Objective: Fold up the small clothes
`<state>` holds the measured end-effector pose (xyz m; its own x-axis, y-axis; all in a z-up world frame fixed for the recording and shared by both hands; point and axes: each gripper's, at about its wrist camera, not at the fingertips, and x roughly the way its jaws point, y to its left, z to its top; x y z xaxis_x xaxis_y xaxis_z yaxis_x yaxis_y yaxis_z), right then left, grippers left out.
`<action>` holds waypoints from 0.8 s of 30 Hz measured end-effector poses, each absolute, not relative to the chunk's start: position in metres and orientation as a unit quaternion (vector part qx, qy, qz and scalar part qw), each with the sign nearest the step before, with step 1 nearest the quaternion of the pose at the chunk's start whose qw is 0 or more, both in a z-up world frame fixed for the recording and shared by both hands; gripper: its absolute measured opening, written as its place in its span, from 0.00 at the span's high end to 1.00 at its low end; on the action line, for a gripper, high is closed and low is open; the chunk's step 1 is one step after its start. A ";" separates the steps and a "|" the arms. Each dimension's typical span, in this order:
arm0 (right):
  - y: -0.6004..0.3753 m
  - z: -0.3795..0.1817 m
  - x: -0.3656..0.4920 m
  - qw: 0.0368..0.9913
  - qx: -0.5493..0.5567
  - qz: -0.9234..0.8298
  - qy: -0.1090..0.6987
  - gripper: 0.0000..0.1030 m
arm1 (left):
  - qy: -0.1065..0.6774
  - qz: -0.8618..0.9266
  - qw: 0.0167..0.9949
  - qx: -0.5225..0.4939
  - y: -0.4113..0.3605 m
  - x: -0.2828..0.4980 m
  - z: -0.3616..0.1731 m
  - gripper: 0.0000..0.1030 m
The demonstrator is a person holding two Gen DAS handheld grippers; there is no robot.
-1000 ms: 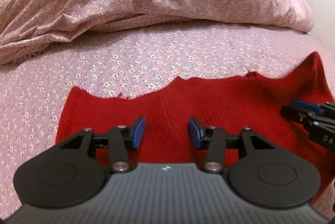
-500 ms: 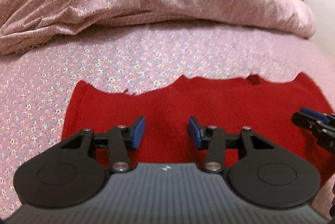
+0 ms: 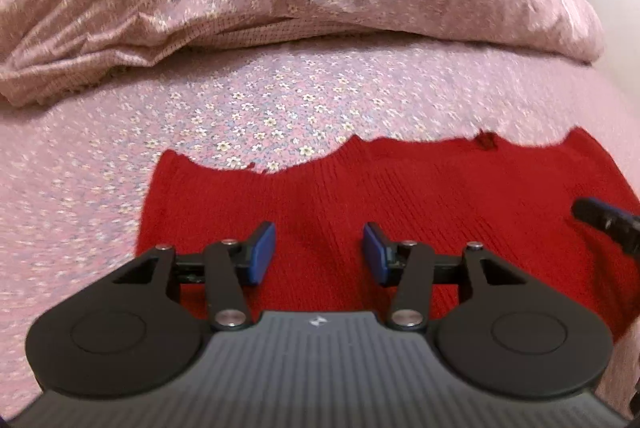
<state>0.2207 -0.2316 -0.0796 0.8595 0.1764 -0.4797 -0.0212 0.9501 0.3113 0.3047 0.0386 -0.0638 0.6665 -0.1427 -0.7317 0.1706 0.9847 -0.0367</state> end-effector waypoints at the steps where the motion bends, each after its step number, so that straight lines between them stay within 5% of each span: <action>1: -0.232 -0.076 0.214 0.953 0.156 0.047 0.256 0.67 | 0.399 -0.087 0.913 0.017 0.039 0.298 -0.060 0.47; 9: -0.252 -0.058 0.155 0.931 0.274 0.022 0.242 0.64 | 0.396 -0.091 0.914 -0.016 0.052 0.235 -0.039 0.47; 13: -0.268 -0.066 0.130 0.894 0.375 -0.007 0.245 0.37 | 0.395 -0.088 0.914 -0.028 0.056 0.207 -0.034 0.47; 24: -0.279 -0.089 0.088 0.861 0.439 -0.070 0.247 0.37 | 0.410 -0.085 0.907 -0.041 0.061 0.160 -0.044 0.46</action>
<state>0.0882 -0.2787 -0.0894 0.8678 0.0968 -0.4874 0.3374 0.6054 0.7208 0.1597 0.0607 -0.0445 0.6496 -0.1871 -0.7369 0.1202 0.9823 -0.1435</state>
